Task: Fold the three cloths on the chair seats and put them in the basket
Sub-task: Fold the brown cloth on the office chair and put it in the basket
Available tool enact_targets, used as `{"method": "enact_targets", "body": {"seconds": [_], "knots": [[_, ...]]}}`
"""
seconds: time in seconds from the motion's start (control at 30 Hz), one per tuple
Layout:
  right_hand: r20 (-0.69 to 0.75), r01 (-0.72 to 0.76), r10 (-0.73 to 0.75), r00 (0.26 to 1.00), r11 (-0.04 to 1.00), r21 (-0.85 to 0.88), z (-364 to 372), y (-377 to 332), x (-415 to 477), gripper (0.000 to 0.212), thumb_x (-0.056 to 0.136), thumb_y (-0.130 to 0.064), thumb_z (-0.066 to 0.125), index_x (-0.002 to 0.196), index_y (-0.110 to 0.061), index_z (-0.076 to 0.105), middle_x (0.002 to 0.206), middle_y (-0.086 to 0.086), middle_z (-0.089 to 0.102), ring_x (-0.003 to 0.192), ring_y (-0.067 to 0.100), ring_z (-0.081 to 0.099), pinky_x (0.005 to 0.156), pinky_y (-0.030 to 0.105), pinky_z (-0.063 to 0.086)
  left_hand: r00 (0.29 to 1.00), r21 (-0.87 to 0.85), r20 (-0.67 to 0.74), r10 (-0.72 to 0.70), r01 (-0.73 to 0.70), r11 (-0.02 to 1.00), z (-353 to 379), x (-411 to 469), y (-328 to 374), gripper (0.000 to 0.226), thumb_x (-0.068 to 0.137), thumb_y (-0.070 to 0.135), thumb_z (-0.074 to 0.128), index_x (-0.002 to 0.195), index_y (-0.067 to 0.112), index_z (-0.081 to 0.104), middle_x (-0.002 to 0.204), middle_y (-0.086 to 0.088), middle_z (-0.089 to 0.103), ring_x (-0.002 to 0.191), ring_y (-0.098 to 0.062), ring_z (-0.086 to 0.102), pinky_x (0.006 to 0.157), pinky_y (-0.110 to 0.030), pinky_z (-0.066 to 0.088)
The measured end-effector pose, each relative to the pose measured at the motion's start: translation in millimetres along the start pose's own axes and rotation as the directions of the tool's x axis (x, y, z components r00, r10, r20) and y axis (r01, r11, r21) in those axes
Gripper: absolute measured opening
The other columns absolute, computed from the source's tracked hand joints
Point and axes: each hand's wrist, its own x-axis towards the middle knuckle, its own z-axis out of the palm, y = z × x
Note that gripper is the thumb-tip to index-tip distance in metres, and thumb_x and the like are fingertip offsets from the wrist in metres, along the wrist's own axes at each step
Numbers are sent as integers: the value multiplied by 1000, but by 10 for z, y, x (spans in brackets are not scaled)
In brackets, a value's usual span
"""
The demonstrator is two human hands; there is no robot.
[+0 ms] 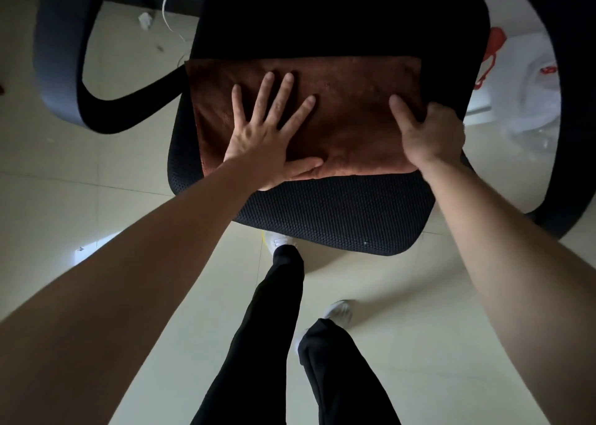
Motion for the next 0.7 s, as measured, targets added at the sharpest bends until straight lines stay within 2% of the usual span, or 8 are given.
{"method": "enact_targets", "body": {"seconds": [0.07, 0.13, 0.2, 0.3, 0.4, 0.5, 0.6, 0.7], "knots": [[-48, -20, 24, 999, 996, 82, -119, 98, 15, 63, 89, -69, 51, 101, -9, 65, 106, 11, 71, 102, 33, 65, 75, 26, 37, 1000, 1, 15, -2, 1, 1000, -25, -16, 109, 100, 74, 93, 13, 153, 37, -13, 162, -9, -19, 149, -37, -15, 113, -70, 2], [-102, -20, 35, 994, 990, 142, -201, 194, -17, 63, 87, -70, 55, 101, -10, 66, 103, 7, 73, 100, 28, 67, 76, 23, 39, 1000, -13, 20, -18, 18, 1000, -9, -10, 265, 104, 71, 95, 11, 153, 37, -14, 162, -9, -20, 148, -39, -16, 112, -71, 0], [-89, -41, 60, 994, 979, 199, -177, 259, -64, 63, 84, -70, 58, 104, -11, 67, 104, 4, 73, 101, 24, 68, 79, 23, 43, 999, -12, 20, -51, 51, 999, 19, 20, 339, 106, 68, 97, 9, 153, 36, -13, 162, -10, -20, 147, -41, -17, 112, -72, -1], [47, -183, 177, 983, 940, 288, -144, 249, -82, 71, 79, -75, 59, 113, -13, 68, 110, 1, 71, 108, 22, 65, 93, 30, 51, 998, -1, 20, -52, 52, 999, 26, 45, 330, 108, 67, 98, 9, 153, 36, -14, 162, -11, -21, 147, -42, -17, 111, -72, -1], [231, -323, 248, 941, 865, 383, -200, 208, -69, 71, 75, -76, 63, 113, -16, 68, 104, -2, 68, 103, 20, 64, 93, 33, 54, 999, 1, 8, -34, 34, 999, 45, 31, 304, 107, 68, 97, 9, 153, 36, -14, 162, -11, -20, 147, -41, -16, 112, -71, -2], [401, -413, 223, 889, 768, 490, -319, 209, -79, 71, 65, -69, 77, 114, -18, 68, 109, -4, 71, 101, 17, 67, 94, 33, 54, 999, -17, -11, -30, 29, 999, 30, 14, 302, 103, 72, 95, 11, 154, 36, -10, 163, -10, -18, 148, -39, -15, 114, -69, -2], [470, -459, 176, 865, 656, 599, -466, 214, -68, 39, 73, -44, 85, 97, -18, 71, 105, 2, 75, 99, 20, 72, 94, 40, 57, 999, -38, -47, 6, -8, 999, 35, -39, 239, 95, 80, 88, 17, 155, 34, -6, 164, -11, -12, 150, -35, -9, 117, -65, 1], [431, -411, 155, 889, 686, 601, -585, 212, -54, 24, 77, -37, 84, 88, -19, 71, 102, 2, 75, 100, 21, 72, 93, 39, 57, 996, -28, -71, 53, -55, 998, 86, -215, 21, 83, 90, 76, 21, 156, 29, 0, 164, -16, -5, 151, -33, -1, 120, -58, 6]]}}
